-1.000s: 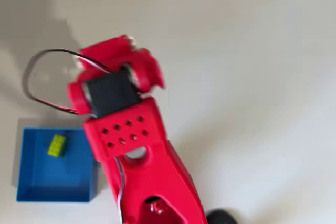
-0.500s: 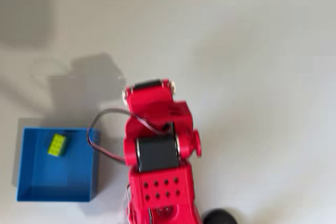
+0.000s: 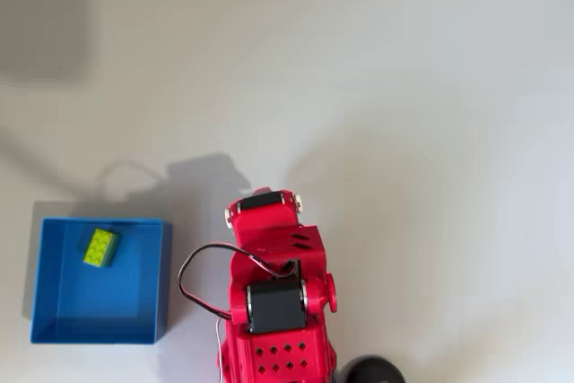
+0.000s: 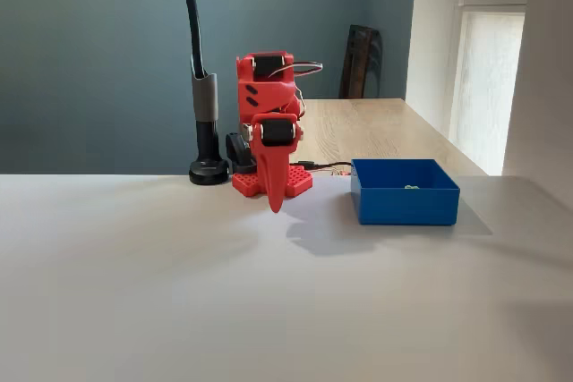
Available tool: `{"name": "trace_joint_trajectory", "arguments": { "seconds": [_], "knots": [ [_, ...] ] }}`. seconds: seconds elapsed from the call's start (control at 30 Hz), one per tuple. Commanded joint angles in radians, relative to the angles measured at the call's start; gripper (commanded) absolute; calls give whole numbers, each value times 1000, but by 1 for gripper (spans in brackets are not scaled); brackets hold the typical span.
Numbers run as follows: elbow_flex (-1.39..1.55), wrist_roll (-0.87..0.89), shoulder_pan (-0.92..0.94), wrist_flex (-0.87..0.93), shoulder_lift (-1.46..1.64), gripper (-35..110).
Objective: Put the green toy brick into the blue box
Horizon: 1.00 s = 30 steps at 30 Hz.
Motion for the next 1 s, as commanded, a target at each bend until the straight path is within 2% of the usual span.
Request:
{"name": "trace_joint_trajectory", "arguments": {
  "seconds": [0.0,0.2,0.97],
  "knots": [
    [46,-12,-8,-18,57,0],
    [123,-41,12,-86,86,0],
    [124,-40,14,-89,87,0]
  ]
}}
